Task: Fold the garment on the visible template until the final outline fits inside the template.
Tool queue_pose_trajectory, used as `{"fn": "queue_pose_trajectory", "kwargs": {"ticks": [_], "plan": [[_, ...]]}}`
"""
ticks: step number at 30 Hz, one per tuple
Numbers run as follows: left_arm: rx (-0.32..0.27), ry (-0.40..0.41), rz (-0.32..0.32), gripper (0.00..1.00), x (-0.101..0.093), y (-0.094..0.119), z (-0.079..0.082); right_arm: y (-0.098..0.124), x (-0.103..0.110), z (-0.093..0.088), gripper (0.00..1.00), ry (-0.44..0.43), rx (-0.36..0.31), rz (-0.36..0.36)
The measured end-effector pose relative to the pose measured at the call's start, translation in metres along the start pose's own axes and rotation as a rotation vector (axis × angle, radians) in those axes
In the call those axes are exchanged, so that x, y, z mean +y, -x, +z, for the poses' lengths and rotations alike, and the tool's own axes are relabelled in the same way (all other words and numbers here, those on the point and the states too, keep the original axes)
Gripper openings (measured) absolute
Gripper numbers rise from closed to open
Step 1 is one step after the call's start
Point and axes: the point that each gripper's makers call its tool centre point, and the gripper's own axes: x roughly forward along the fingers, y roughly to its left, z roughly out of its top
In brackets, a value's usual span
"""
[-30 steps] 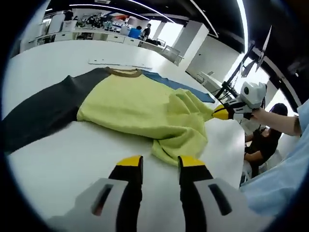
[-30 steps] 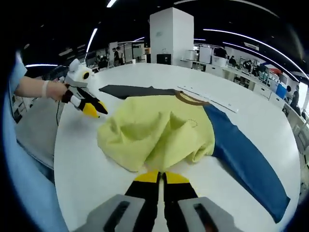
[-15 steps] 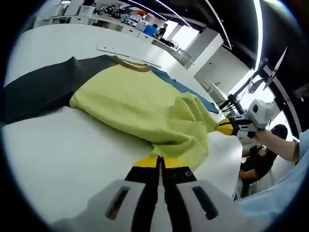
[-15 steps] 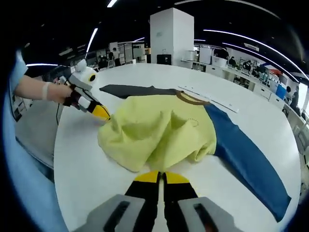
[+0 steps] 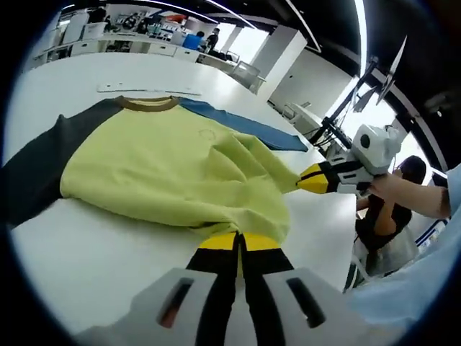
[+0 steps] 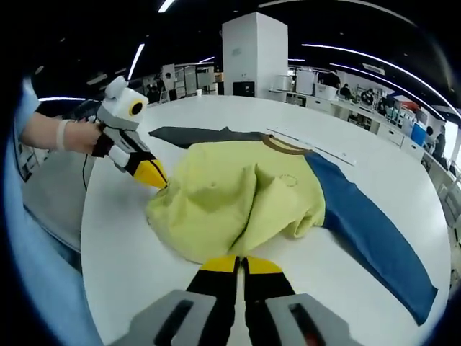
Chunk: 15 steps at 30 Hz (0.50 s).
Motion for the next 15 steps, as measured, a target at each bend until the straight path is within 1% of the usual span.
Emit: {"fn": "queue_pose_trajectory", "kwargs": {"ticks": [4, 6, 9, 13, 15], "plan": [[0.013, -0.004, 0.000, 0.00, -0.001, -0.010, -0.004, 0.000, 0.002, -0.003, 0.00, -0.010, 0.002, 0.000], [0.016, 0.001, -0.001, 0.00, -0.001, -0.011, -0.005, 0.001, 0.002, -0.004, 0.00, -0.013, 0.001, -0.001], [0.013, 0.008, -0.003, 0.00, -0.002, -0.009, -0.004, 0.001, 0.002, -0.003, 0.00, -0.014, -0.001, -0.002], [0.011, -0.008, -0.007, 0.00, -0.003, -0.004, -0.003, 0.001, 0.002, -0.003, 0.00, -0.014, 0.000, -0.004], [0.005, -0.017, -0.007, 0.03, -0.004, -0.001, -0.003, 0.001, 0.002, -0.003, 0.00, -0.016, -0.003, -0.003]]}}
